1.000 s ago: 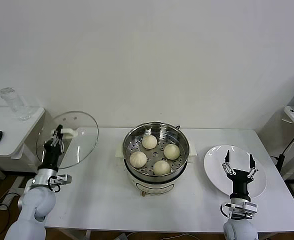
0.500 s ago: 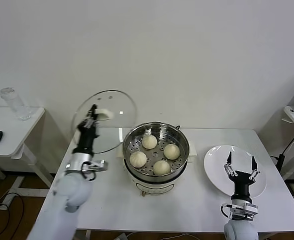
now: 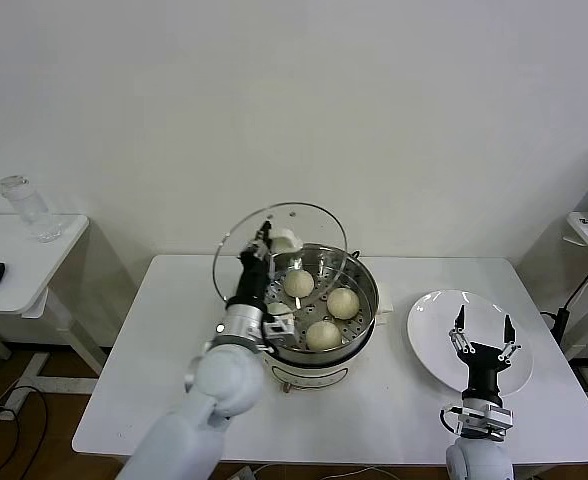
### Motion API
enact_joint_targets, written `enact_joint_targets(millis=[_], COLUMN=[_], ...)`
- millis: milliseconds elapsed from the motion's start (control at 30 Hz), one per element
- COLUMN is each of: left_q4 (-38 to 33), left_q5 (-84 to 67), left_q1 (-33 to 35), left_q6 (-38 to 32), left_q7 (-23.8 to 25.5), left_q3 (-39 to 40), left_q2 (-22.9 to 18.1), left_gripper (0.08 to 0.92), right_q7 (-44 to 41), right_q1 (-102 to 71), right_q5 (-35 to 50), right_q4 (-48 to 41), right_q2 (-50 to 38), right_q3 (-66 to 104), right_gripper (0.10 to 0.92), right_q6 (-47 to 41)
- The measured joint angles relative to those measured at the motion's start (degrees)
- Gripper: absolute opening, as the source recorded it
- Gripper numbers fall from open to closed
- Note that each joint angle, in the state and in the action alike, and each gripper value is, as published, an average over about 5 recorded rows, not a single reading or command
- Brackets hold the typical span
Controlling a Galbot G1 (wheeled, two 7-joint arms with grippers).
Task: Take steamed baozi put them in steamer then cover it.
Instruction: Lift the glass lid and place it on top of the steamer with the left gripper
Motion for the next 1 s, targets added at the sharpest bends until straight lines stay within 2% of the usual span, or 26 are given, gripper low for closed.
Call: enact_joint_targets(millis=[400, 700, 1000], left_q4=[2.04, 4.16, 6.41], left_q5=[9.01, 13.73, 16.53], left_q1=[2.06, 2.52, 1.91], left_q6=[3.59, 4.21, 3.89], left_q7=[5.57, 6.81, 7.44], left_q3=[4.22, 5.76, 7.46], left_q2=[-4.61, -7.75, -9.10], left_gripper=[0.195, 0.195, 0.195], right_q7=[0.01, -0.01, -0.01], right_q1=[-0.08, 0.09, 0.18], right_q5=[-0.31, -0.40, -0.43], right_q4=[-0.81, -1.34, -1.83], right_q2=[0.26, 0.27, 0.40], right_q3=[0.27, 0.24, 0.31], right_gripper=[0.823, 0.823, 0.823], right_q6=[0.19, 0.34, 0.58])
